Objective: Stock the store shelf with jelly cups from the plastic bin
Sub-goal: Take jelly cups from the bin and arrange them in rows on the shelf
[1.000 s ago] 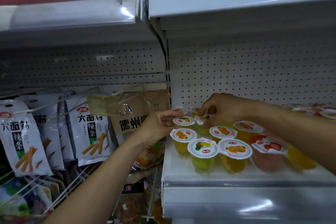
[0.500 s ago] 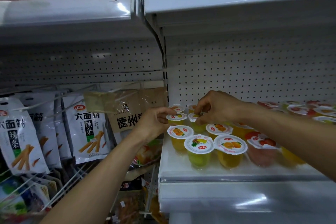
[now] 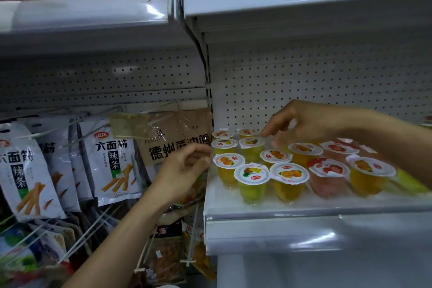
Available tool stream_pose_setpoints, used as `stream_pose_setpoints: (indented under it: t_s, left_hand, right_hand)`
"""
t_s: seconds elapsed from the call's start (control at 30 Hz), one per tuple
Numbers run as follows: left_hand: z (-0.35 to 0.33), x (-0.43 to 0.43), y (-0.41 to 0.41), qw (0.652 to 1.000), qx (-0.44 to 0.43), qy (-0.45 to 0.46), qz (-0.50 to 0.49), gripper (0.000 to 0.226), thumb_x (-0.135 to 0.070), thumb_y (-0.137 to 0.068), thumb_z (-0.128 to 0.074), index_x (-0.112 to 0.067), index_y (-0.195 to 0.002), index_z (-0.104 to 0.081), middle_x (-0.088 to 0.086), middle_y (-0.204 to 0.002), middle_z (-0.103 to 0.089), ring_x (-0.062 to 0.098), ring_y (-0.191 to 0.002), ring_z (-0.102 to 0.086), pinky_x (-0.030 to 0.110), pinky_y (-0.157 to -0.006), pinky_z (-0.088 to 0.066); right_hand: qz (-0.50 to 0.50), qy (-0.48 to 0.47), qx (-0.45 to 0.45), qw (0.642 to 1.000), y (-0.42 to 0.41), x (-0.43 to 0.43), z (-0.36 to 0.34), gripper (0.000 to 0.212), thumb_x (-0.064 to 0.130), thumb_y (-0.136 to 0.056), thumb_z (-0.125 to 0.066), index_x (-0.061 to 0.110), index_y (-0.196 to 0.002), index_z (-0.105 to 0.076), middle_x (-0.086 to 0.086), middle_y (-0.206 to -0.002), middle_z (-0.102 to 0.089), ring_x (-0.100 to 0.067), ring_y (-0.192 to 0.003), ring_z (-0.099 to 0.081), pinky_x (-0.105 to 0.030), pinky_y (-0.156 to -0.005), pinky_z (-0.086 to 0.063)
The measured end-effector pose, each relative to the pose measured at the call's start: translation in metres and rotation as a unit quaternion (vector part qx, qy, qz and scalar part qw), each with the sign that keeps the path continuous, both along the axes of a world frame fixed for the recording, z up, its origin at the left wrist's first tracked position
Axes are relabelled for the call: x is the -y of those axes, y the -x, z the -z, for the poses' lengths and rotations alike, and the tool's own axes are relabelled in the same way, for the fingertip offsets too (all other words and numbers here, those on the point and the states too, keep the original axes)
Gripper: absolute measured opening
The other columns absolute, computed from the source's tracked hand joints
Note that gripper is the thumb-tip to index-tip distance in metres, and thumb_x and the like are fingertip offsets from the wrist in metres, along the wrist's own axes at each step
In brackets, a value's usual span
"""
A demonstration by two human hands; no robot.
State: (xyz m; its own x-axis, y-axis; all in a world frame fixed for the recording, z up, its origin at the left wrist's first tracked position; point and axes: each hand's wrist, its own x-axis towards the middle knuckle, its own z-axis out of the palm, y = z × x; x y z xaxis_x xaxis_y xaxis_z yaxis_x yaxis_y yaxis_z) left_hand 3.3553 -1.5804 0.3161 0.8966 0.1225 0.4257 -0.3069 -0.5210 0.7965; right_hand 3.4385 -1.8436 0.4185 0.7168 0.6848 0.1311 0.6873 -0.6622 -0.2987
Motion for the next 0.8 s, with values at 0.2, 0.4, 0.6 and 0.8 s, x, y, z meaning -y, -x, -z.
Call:
stream_pose_setpoints:
  t_s: [0.2, 0.4, 0.6, 0.8]
  left_hand:
    - [0.005, 0.017, 0.019, 0.992, -0.037, 0.082, 0.089, 0.052, -0.004, -0.076, -0.079, -0.022, -0.121, -0.060, -0.001, -0.111, -0.069, 0.011, -0.099, -0.067, 0.018, -0.084, -0.053]
    - [0.006, 0.026, 0.012, 0.997, -0.026, 0.044, 0.057, 0.059, -0.008, -0.072, -0.084, -0.031, -0.120, -0.057, -0.006, -0.112, -0.068, 0.016, -0.098, -0.067, 0.027, -0.089, -0.055]
    - [0.007, 0.033, 0.010, 0.998, -0.016, 0.045, 0.042, 0.052, -0.007, -0.074, -0.082, -0.036, -0.109, -0.057, -0.013, -0.106, -0.068, 0.006, -0.086, -0.068, 0.021, -0.079, -0.057]
    - [0.008, 0.029, 0.007, 0.998, -0.018, 0.064, 0.010, 0.059, -0.010, -0.072, -0.084, -0.029, -0.117, -0.052, -0.009, -0.103, -0.069, 0.013, -0.090, -0.069, 0.027, -0.081, -0.058]
  right_hand:
    - [0.010, 0.048, -0.046, 0.998, 0.008, 0.003, 0.009, 0.031, 0.041, -0.078, -0.076, 0.037, -0.108, -0.070, 0.019, -0.096, -0.070, 0.010, -0.081, -0.062, -0.005, -0.063, -0.042]
    - [0.027, 0.073, -0.035, 0.996, 0.015, -0.008, 0.008, 0.039, 0.056, -0.076, -0.071, 0.031, -0.107, -0.072, 0.018, -0.096, -0.072, 0.003, -0.088, -0.065, -0.022, -0.084, -0.052]
    - [0.050, 0.081, -0.005, 0.995, 0.022, -0.016, 0.007, 0.036, 0.052, -0.078, -0.072, 0.027, -0.105, -0.072, 0.014, -0.090, -0.073, 0.000, -0.083, -0.066, -0.030, -0.087, -0.055]
    - [0.064, 0.076, 0.040, 0.994, 0.024, -0.027, 0.012, 0.026, 0.046, -0.074, -0.074, 0.025, -0.089, -0.072, 0.012, -0.084, -0.070, -0.006, -0.080, -0.065, -0.034, -0.080, -0.057]
